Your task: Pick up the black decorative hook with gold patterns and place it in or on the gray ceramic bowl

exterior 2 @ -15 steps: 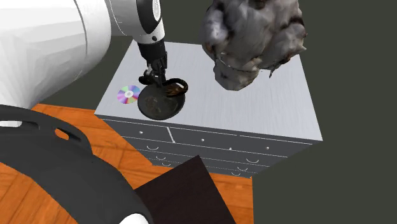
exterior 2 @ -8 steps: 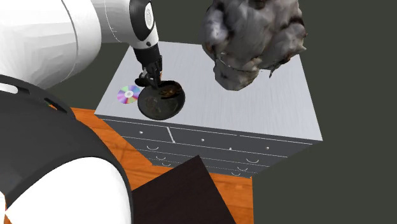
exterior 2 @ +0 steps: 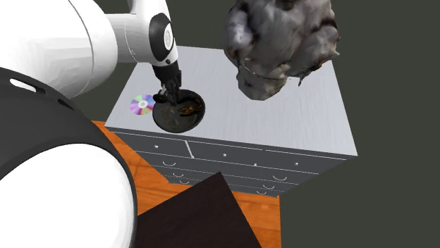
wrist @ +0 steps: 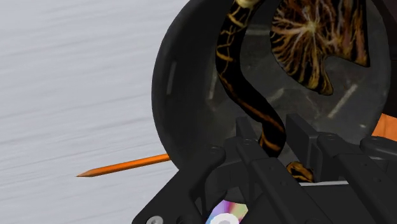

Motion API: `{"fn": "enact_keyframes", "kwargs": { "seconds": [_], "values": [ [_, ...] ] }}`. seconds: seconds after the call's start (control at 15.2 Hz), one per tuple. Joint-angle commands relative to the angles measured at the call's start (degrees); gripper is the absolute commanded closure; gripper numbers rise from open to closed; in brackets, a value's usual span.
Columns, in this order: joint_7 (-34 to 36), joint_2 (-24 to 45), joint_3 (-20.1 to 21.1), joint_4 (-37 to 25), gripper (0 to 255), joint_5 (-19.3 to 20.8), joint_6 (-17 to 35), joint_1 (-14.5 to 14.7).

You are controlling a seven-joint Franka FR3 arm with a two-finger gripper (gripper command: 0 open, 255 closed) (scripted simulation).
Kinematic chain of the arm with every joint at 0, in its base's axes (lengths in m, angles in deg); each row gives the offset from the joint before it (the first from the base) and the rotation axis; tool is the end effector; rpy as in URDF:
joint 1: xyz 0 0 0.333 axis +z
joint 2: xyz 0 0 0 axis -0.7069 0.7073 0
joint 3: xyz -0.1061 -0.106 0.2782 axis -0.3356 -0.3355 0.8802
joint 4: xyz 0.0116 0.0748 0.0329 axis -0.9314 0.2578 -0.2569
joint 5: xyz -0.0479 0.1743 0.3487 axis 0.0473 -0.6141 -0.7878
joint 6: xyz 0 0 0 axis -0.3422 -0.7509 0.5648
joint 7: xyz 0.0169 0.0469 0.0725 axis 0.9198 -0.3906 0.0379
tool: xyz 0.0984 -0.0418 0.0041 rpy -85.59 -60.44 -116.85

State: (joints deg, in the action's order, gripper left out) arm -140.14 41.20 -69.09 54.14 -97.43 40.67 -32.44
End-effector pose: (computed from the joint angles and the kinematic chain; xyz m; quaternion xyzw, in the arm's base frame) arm 0.5328 -0.2134 0.3607 -0.9102 -0.4081 0.0463 0.0527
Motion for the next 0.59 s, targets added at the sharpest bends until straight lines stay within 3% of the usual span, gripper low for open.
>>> {"fn": "enact_keyframes", "kwargs": {
  "seconds": [0.0, 0.46, 0.53],
  "values": [
    [-0.3, 0.3, 0.1, 0.8, 255, -0.3, 1.1, -0.1],
    [-0.3, 0.3, 0.1, 0.8, 255, -0.3, 1.1, -0.1],
    [-0.3, 0.3, 0.1, 0.8, 0, -0.3, 1.1, -0.1]
  ]
}}
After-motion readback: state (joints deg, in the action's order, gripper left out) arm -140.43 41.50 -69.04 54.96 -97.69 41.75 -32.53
